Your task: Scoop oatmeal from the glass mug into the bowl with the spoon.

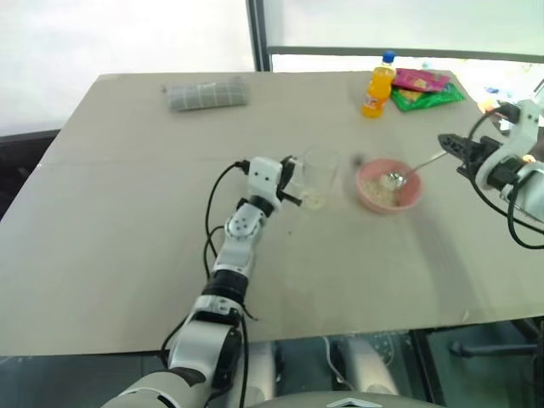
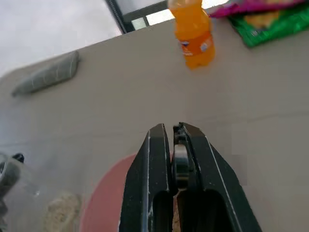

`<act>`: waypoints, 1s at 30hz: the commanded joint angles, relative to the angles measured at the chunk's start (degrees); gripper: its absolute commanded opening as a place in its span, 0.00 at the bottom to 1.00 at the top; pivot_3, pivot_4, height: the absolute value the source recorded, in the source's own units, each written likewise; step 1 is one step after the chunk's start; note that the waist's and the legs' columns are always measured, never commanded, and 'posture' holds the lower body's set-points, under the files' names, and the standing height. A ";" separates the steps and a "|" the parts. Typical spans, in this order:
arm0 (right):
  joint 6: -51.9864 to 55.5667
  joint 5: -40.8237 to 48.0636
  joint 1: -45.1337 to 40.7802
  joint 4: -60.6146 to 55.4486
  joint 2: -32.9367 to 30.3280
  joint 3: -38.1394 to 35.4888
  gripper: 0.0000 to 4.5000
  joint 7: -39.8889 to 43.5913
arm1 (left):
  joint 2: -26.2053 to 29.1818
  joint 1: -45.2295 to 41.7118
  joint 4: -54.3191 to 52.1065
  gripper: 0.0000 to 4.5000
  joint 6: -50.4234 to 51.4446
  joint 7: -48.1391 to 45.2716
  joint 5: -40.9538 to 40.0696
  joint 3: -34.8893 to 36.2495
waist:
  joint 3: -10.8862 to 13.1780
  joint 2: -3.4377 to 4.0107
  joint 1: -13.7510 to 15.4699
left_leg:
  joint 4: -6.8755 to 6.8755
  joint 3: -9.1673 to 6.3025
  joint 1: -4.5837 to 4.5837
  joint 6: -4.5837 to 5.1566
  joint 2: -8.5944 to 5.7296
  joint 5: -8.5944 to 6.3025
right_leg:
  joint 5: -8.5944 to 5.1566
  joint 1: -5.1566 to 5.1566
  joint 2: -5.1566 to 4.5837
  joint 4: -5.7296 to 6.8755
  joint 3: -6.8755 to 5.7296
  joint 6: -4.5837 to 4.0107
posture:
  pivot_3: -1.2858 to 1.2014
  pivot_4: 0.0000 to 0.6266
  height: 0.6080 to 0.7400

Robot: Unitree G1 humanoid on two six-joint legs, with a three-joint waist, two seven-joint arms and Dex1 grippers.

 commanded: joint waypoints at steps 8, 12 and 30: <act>-11.98 -27.86 -3.96 -10.10 -7.78 11.73 0.00 21.92 | -0.15 2.23 -6.59 0.01 6.01 0.93 -1.58 0.44 | 0.02 -0.04 0.17 | 0.03 0.00 0.00 0.00 -0.01 0.00 | 0.00 0.01 -0.02 -0.03 -0.02 0.00 | 0.52 0.24 1.00; -7.56 -22.32 -8.22 -5.52 -1.20 3.22 0.00 19.32 | -0.09 2.93 -8.10 0.01 6.66 0.28 -2.35 0.15 | 0.04 -0.07 -0.09 | 0.04 0.01 0.03 -0.01 0.00 0.00 | 0.00 0.01 -0.01 -0.02 0.00 0.00 | 0.52 0.24 1.00; 11.86 -3.93 -15.60 -10.65 15.98 0.61 0.00 11.77 | 0.19 3.60 -8.87 0.01 6.08 -1.05 -2.94 -0.07 | 0.05 -0.03 0.14 | 0.05 -0.01 0.00 0.00 0.00 0.00 | 0.01 0.01 -0.06 0.08 -0.05 -0.01 | 0.52 0.24 1.00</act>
